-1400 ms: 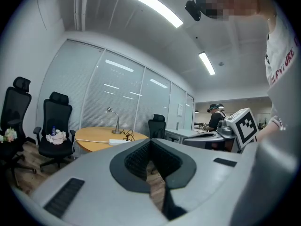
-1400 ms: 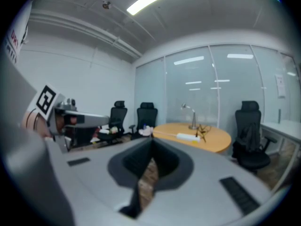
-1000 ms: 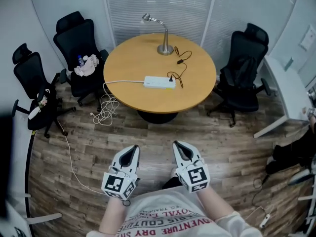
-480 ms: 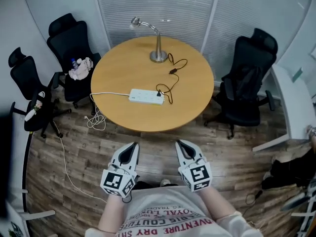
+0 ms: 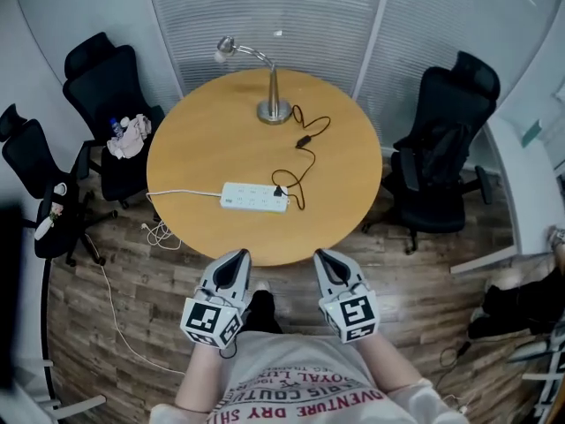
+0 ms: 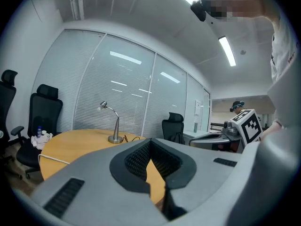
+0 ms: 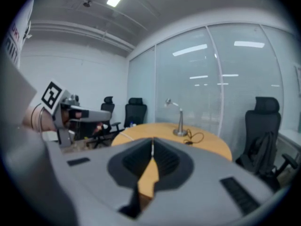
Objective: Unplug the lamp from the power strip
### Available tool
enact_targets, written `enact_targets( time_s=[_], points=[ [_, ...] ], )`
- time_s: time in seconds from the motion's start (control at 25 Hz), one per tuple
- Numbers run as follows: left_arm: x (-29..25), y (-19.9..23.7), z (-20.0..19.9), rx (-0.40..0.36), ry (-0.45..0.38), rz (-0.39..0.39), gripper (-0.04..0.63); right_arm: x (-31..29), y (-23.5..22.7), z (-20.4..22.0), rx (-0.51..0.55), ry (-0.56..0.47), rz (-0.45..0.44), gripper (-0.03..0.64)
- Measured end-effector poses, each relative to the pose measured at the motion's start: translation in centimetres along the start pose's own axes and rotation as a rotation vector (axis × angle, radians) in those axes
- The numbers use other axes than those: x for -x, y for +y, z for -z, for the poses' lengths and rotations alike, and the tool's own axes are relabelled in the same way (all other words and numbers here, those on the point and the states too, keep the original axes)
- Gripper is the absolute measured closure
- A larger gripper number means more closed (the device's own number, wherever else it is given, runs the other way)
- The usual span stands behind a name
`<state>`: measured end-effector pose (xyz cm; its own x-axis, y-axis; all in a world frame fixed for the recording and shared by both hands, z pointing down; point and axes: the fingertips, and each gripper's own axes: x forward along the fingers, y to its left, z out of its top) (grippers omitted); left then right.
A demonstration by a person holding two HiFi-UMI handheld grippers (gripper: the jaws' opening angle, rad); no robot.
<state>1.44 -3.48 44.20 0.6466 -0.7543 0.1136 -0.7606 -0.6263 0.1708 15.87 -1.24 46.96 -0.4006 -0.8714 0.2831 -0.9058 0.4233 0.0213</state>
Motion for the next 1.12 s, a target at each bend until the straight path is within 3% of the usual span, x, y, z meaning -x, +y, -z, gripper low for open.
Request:
enact_targets(
  time_s=[0.36, 0.6, 0.84, 1.12],
  points=[
    [-9.7, 8.2, -3.0, -0.033, 0.023, 0.143, 0.568, -9.7, -4.4, -3.0, -0.057, 0.028, 0.146, 0.589],
    [-14.0, 12.2, -2.1, -0.032, 0.083, 0.208, 0.568, -15.4, -5.7, -3.3, -0.095, 0.067, 0.186, 0.588],
    [-15.9, 13.9, 1.6, -0.006, 0.181, 0.223, 0.568, -19.3, -6.0, -1.1, -0.110, 0.180, 0.116, 0.588],
    [-18.3, 15.0, 8.8, -0.064, 0.332, 0.199, 0.568, -22.6, -5.6, 2.0, -0.054, 0.315, -0.021, 0.586]
  ],
)
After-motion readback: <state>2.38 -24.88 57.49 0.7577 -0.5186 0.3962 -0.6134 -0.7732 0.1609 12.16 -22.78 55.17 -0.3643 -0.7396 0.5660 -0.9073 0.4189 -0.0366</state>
